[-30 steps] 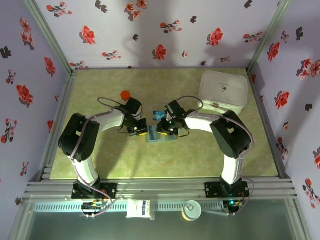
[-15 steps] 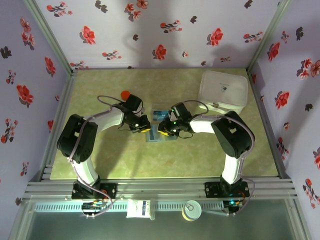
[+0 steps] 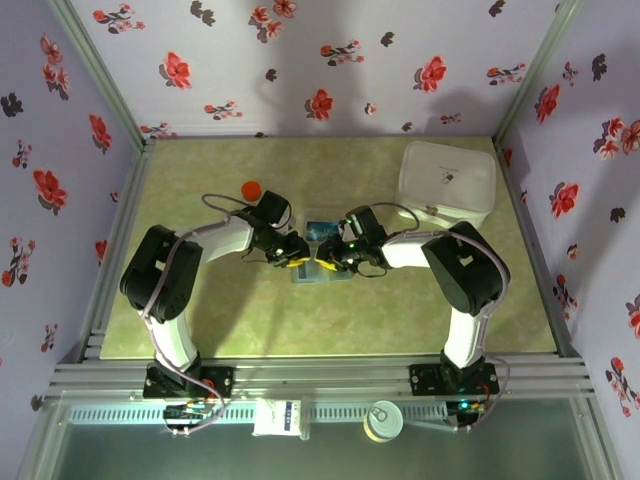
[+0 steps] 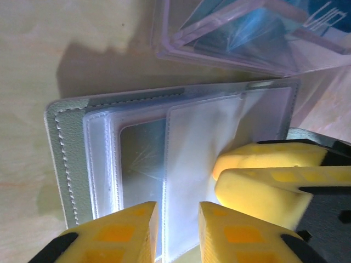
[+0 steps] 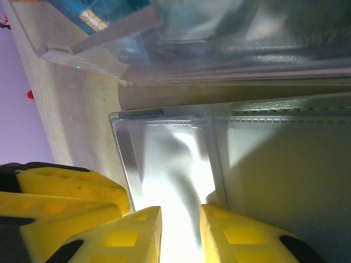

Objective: Take the credit cards out of the card holder

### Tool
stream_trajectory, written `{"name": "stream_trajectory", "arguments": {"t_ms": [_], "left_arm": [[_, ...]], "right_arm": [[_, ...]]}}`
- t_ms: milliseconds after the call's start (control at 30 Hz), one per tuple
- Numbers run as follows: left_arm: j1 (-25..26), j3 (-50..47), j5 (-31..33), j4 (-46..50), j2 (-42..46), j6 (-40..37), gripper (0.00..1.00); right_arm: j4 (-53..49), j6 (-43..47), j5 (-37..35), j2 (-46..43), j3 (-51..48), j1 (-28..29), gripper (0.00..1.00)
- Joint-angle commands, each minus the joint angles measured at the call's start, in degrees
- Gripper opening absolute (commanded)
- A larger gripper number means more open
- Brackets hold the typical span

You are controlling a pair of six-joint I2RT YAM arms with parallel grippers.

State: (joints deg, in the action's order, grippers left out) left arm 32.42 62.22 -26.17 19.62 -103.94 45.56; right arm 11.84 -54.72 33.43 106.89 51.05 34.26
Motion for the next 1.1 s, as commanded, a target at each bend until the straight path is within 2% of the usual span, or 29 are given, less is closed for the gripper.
{"name": "stream_trajectory", "arguments": {"t_ms": [0, 367, 667, 800, 1067], "left_arm": [[0.4, 0.6, -0.8, -0.3, -1.3, 0.7, 0.26], [0.7, 0.4, -1.8, -2.0, -2.7, 1.8, 0.25], [0.7, 0.3, -2.3, -3.4, -1.7, 2.8, 0.15], [0.7, 0.8, -2.7, -3.5, -1.0, 3.1, 0.15], [1.5, 3.5, -3.6, -2.3, -0.6, 3.4, 0.16]], "right_arm": [[1.3, -1.0, 0.9, 1.4, -1.0, -0.5, 0.26], [2.9, -1.9, 1.6, 1.6, -1.7, -0.5, 0.25], [4.6, -3.0, 2.2, 0.7, -2.4, -0.5, 0.25], [4.8, -3.0, 2.2, -1.7, -2.4, -0.5, 0.25], [-4.3, 1.2, -2.0, -8.8, -1.0, -1.0, 0.26]]}}
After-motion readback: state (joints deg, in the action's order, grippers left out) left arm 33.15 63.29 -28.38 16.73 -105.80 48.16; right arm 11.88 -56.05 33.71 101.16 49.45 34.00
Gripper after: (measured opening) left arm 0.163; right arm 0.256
